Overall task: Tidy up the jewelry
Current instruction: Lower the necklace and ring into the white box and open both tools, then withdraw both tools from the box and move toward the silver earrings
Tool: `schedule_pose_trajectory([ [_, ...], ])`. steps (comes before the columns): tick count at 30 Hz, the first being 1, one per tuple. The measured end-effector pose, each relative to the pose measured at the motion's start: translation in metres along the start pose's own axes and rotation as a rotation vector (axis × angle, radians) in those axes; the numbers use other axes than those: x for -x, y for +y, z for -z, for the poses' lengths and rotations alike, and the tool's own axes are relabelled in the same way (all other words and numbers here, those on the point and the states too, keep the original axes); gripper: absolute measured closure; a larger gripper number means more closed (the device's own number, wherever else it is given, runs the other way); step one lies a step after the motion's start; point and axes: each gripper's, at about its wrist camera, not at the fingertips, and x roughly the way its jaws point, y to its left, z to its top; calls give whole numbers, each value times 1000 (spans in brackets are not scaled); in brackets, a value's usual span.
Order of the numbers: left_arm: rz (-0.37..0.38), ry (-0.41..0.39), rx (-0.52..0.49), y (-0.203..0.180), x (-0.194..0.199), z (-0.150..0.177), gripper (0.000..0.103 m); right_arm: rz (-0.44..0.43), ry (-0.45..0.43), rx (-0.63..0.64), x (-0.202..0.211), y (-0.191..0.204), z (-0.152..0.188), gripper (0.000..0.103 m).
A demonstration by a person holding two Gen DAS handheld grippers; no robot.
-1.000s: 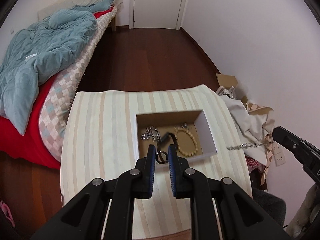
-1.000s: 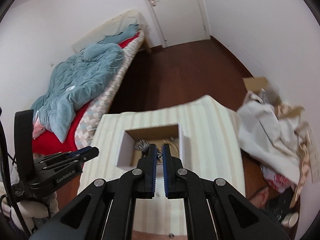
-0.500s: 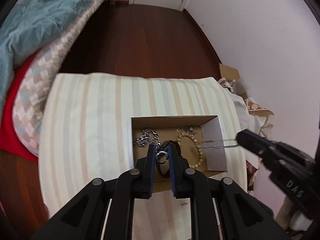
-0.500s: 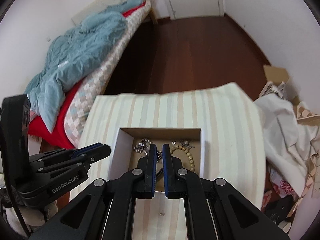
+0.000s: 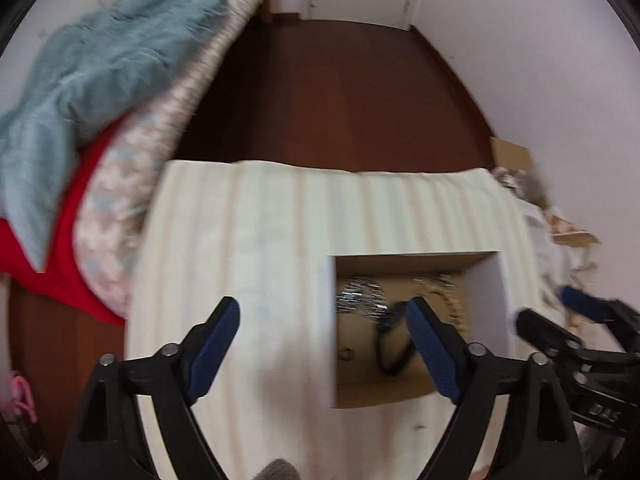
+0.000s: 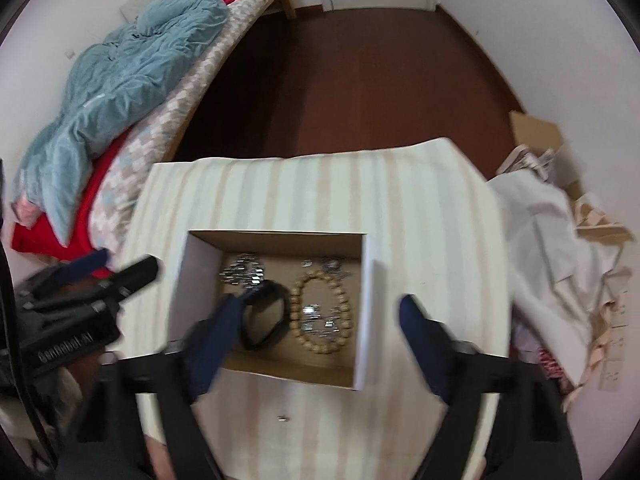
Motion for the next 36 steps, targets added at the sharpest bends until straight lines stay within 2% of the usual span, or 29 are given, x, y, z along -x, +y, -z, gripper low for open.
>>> schedule_pose_trajectory([
  [1,-36,-13,5,3,2,2,10,44,-5,8,1,1,1,14],
  [4,-100,-39,13,11,3,10,6,135,0,20,0,4,6,0],
  [6,-136,-55,14,15,4,17,6,164,4,24,-1,5,12,0],
  [10,-158,-60,10,17,2,30,5,186,18,22,-7,7,23,0],
  [20,-145,-57,3,8,12,49,5,202,-13,-6,4,7,38,0],
  [27,-127,-103,13,-1,43,63,5,182,-55,-11,34,6,50,0],
  [36,-107,-194,19,-8,99,90,5,183,-153,-16,93,9,86,0],
])
